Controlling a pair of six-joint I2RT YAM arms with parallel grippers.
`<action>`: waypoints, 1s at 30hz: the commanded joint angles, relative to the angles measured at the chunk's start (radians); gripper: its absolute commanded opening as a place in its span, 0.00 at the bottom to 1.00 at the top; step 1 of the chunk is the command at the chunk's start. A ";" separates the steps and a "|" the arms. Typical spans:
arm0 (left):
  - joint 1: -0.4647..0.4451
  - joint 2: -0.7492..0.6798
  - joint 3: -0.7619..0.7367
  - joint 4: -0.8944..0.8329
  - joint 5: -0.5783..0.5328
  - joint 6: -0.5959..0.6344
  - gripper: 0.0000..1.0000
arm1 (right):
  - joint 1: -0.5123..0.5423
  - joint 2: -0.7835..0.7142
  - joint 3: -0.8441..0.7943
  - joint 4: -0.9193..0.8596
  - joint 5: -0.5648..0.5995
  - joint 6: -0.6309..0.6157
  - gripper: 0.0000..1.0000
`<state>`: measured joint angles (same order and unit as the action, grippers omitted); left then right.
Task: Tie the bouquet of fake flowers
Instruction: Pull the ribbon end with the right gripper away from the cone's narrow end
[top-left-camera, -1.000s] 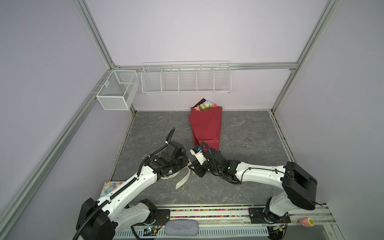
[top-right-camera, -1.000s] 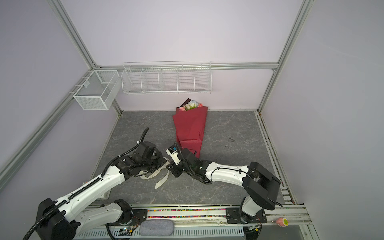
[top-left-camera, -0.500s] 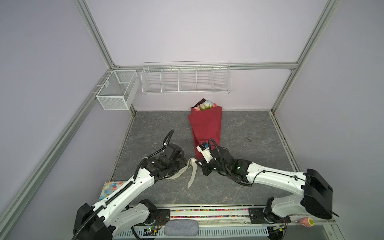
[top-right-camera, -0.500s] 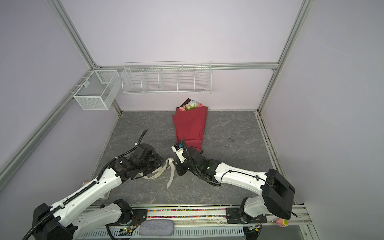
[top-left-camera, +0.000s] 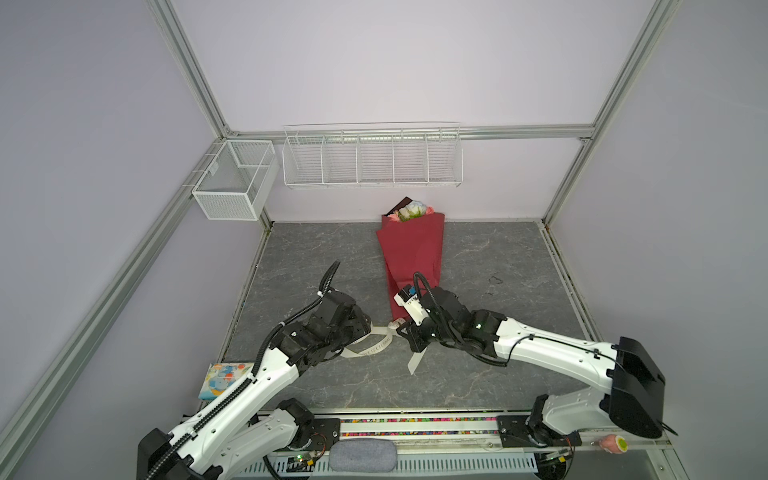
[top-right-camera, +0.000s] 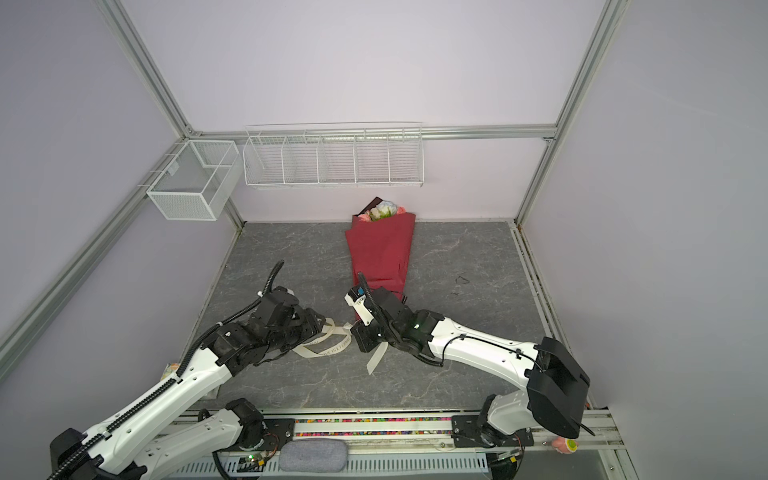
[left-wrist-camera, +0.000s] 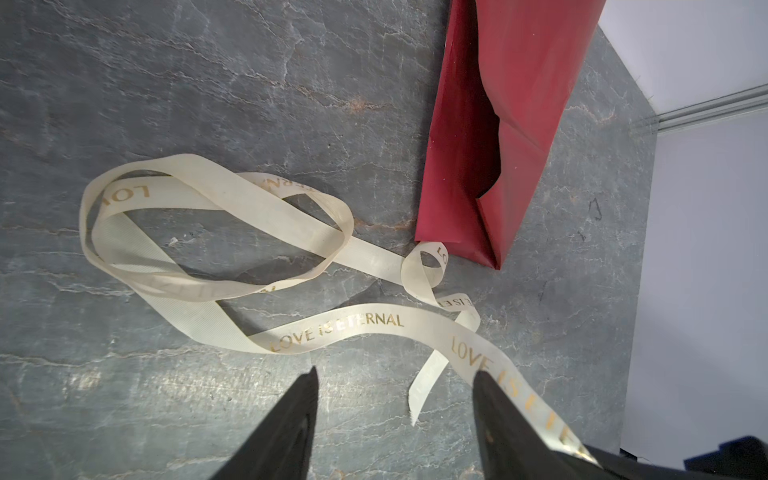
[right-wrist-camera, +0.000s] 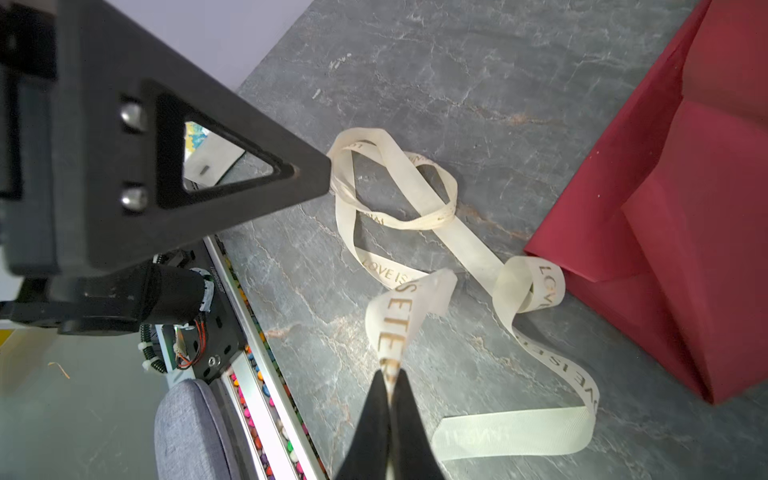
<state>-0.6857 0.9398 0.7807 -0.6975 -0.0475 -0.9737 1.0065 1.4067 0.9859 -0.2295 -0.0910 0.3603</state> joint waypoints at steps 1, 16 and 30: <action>0.000 -0.007 -0.019 0.030 0.038 0.045 0.59 | -0.015 -0.089 -0.015 -0.019 0.032 0.017 0.06; 0.006 0.056 0.039 0.011 -0.058 0.230 0.65 | -0.094 -0.810 0.149 -0.654 1.066 -0.021 0.06; -0.004 0.462 0.063 0.132 0.236 0.222 0.63 | -0.095 -0.812 0.142 -0.825 1.141 0.110 0.06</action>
<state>-0.6815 1.3823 0.8619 -0.6239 0.0811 -0.7414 0.9150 0.5755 1.1465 -1.0325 1.0245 0.4606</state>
